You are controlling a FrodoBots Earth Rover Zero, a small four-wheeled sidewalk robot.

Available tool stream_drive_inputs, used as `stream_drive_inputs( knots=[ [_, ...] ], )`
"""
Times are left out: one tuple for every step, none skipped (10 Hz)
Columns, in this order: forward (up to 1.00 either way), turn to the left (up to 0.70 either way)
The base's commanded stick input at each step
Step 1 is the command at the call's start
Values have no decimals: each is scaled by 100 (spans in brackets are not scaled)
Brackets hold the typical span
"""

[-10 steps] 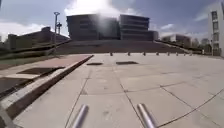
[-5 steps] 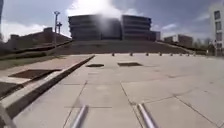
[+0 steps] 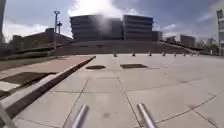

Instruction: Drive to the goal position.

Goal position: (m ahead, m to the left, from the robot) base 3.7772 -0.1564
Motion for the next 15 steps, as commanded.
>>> stream_drive_inputs(
  knots=[
    [70,0],
    [70,0],
    [70,0],
    [70,0],
    [70,0],
    [70,0],
    [70,0],
    [70,0],
    [70,0],
    [70,0],
    [70,0],
    [70,0],
    [70,0],
    [70,0],
    [70,0]
  ],
)
